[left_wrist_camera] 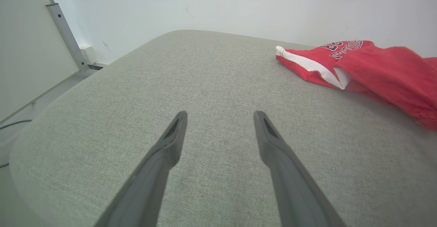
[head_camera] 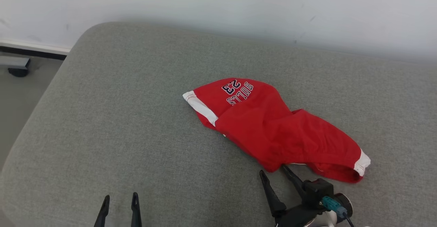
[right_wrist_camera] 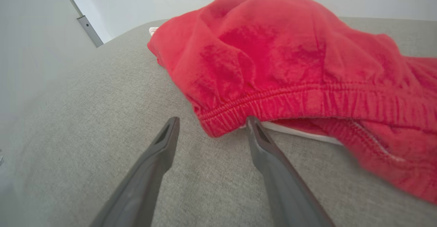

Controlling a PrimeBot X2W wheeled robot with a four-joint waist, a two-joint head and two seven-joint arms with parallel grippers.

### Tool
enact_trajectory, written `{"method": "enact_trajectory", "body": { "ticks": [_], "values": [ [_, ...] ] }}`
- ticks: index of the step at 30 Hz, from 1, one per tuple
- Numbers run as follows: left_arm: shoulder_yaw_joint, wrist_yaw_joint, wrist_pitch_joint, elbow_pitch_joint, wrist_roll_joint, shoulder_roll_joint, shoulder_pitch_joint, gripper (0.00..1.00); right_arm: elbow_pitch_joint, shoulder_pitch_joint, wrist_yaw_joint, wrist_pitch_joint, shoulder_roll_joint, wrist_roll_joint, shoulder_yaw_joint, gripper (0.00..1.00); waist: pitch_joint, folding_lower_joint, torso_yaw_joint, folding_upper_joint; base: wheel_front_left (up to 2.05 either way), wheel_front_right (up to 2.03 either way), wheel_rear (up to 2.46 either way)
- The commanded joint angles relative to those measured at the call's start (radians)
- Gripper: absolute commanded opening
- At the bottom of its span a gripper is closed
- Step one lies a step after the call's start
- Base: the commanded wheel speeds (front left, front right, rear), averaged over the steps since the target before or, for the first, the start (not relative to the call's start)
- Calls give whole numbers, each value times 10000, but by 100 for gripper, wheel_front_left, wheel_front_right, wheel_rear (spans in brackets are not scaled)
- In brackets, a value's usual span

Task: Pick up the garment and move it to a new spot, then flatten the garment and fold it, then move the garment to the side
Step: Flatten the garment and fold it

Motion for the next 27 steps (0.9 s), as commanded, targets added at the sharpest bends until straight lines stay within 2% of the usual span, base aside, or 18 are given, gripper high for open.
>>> {"method": "enact_trajectory", "body": {
  "ticks": [1, 15, 23, 24, 25, 27],
  "values": [
    [-21, 67, -33, -73, -35, -13, 8, 100, -57, -141, -27, 5, -1, 97, 30, 100, 234, 0, 258, -1, 0, 0, 0],
    [-396, 194, -33, -32, -221, -12, -278, 100, 249, 2, -27, 5, -25, 165, 77, 100, 396, 0, 72, -1, 0, 0, 0],
    [-369, 179, -33, -23, -198, -12, -311, 100, -179, -337, -27, 5, -3, 252, -20, 100, 472, 0, 263, -1, 0, 0, 0],
    [-357, 193, -33, -26, -202, -12, -235, 100, -293, -313, -27, 5, 11, 320, -46, 91, 455, 0, 287, -1, 0, 0, 0],
    [-341, 203, -33, -24, -207, -12, -198, 100, -403, -291, -27, 5, 20, 357, -60, 44, 444, 0, 279, -1, 0, 0, 0],
    [-288, 230, -33, -13, -229, -14, -111, 100, -571, -209, -27, 5, 35, 450, -79, 0, 409, 0, 210, -1, 0, 0, 0]
  ]
}}
